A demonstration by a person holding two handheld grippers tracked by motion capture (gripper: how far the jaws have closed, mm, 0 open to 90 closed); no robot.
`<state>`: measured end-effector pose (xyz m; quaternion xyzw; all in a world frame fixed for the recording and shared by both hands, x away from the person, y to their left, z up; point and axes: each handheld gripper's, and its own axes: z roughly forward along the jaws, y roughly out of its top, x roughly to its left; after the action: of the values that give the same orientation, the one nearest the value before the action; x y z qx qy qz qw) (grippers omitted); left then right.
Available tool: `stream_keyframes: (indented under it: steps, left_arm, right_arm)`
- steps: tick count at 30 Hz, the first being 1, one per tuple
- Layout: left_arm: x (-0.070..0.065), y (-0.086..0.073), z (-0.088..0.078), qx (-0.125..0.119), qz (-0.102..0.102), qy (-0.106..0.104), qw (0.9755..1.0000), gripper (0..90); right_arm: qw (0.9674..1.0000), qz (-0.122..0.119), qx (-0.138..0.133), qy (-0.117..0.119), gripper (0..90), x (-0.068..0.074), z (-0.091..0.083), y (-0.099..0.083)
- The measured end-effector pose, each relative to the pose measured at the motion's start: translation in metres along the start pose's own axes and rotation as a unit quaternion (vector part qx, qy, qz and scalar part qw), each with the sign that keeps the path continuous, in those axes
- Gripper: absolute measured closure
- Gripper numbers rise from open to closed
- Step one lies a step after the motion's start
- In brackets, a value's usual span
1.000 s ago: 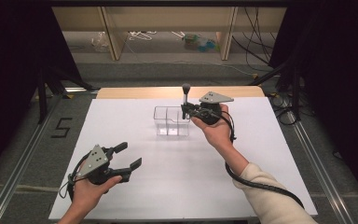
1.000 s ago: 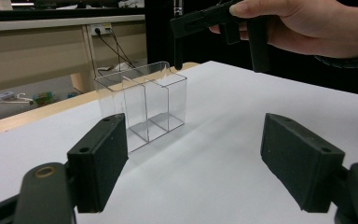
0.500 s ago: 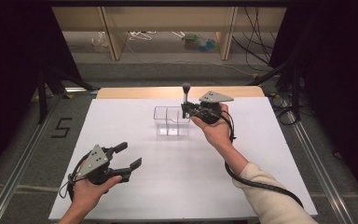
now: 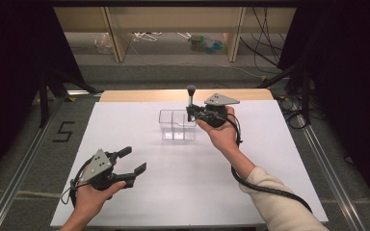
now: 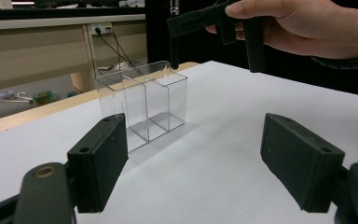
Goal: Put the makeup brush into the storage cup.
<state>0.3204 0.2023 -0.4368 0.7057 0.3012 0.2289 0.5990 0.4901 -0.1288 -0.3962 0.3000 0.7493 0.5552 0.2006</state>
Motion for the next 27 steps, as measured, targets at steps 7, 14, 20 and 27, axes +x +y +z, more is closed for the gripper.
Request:
stream_keyframes:
  steps: [7,14,20,27]
  left_arm:
    - [0.0001,-0.0002,0.0002,0.001,0.000,0.000,1.0000,22.7]
    - [0.0003,-0.0002,0.0000,0.002,0.000,0.000,1.0000,22.7]
    - [0.0003,-0.0002,-0.0001,0.003,0.000,0.000,1.0000,22.8]
    - [0.0002,-0.0002,-0.0002,0.003,0.001,0.000,1.0000,22.8]
  right_arm:
    - [1.0000,-0.001,-0.002,-0.004,79.5,-0.0006,0.0010,0.0004]
    - [1.0000,0.002,0.000,-0.003,79.4,-0.0015,0.0024,0.0001]
    - [1.0000,0.001,-0.002,-0.003,79.4,-0.0016,0.0042,0.0000]
    - [1.0000,0.000,0.001,-0.005,79.4,-0.0027,0.0048,-0.0006]
